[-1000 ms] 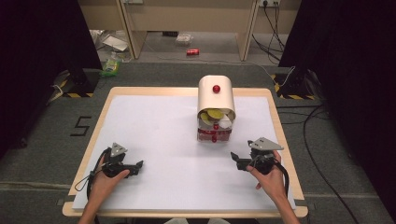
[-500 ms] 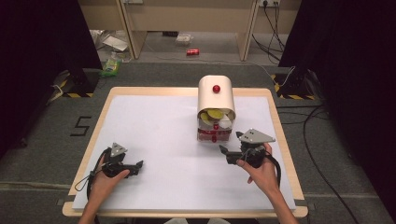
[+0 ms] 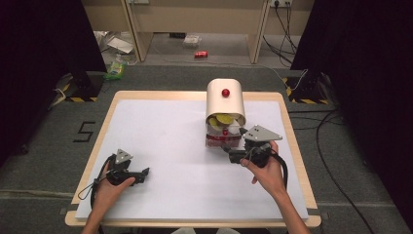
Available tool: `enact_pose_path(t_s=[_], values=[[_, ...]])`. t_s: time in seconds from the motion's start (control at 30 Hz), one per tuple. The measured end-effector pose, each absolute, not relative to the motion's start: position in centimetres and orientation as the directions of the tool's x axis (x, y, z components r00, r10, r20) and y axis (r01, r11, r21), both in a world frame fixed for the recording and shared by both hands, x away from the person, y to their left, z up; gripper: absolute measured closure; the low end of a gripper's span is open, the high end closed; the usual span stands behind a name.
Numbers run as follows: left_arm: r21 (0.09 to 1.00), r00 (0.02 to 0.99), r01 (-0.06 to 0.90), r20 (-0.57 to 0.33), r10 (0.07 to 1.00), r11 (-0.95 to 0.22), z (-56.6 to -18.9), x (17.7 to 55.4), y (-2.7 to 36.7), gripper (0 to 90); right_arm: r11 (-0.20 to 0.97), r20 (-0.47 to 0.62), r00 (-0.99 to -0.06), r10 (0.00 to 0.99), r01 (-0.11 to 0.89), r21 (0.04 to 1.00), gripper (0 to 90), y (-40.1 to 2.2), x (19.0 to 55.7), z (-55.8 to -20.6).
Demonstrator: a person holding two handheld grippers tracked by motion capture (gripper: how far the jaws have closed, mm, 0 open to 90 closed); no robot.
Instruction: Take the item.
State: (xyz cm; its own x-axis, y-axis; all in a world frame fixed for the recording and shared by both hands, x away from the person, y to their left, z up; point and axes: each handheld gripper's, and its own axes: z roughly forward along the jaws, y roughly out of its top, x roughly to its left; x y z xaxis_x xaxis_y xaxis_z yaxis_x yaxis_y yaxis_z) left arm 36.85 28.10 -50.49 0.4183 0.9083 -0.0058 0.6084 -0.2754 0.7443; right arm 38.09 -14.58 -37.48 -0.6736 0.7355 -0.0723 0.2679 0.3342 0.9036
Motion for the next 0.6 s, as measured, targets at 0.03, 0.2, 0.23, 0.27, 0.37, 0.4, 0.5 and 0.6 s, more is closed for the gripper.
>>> enact_pose_path(t_s=[0.03, 0.2, 0.23, 0.27, 0.37, 0.4, 0.5, 0.6], values=[[0.744, 0.418, 0.608, -0.006, 0.908, -0.275, -50.5, 36.8, 28.1, 6.6, 0.334, -0.072, -0.674, 0.736, 0.268, 0.904, 21.1, -14.6, 38.1, -37.5], [0.744, 0.418, 0.609, -0.006, 0.908, -0.275, -50.5, 36.8, 28.1, 6.6, 0.332, -0.082, -0.671, 0.737, 0.253, 0.909, 21.2, -13.9, 38.9, -37.0], [0.744, 0.418, 0.608, -0.006, 0.908, -0.275, -50.5, 36.8, 28.1, 6.6, 0.33, -0.081, -0.67, 0.738, 0.253, 0.909, 21.3, -13.8, 39.0, -37.1], [0.744, 0.419, 0.609, -0.006, 0.908, -0.275, -50.5, 36.8, 28.1, 6.7, 0.335, -0.086, -0.671, 0.737, 0.252, 0.908, 21.3, -13.7, 39.2, -37.1], [0.744, 0.418, 0.609, -0.007, 0.908, -0.274, -50.5, 36.9, 28.1, 6.6, 0.339, -0.096, -0.666, 0.74, 0.246, 0.908, 21.3, -13.3, 39.6, -37.1], [0.744, 0.418, 0.609, -0.008, 0.908, -0.274, -50.5, 36.9, 28.1, 6.6, 0.339, -0.099, -0.665, 0.74, 0.241, 0.909, 21.3, -13.2, 39.7, -37.0], [0.744, 0.419, 0.609, -0.006, 0.908, -0.275, -50.5, 36.9, 28.1, 6.6, 0.335, -0.103, -0.663, 0.742, 0.233, 0.913, 21.3, -12.9, 40.1, -36.9], [0.744, 0.418, 0.608, -0.006, 0.908, -0.275, -50.5, 36.8, 28.1, 6.7, 0.338, -0.113, -0.659, 0.743, 0.225, 0.914, 21.4, -12.6, 40.6, -36.9]])
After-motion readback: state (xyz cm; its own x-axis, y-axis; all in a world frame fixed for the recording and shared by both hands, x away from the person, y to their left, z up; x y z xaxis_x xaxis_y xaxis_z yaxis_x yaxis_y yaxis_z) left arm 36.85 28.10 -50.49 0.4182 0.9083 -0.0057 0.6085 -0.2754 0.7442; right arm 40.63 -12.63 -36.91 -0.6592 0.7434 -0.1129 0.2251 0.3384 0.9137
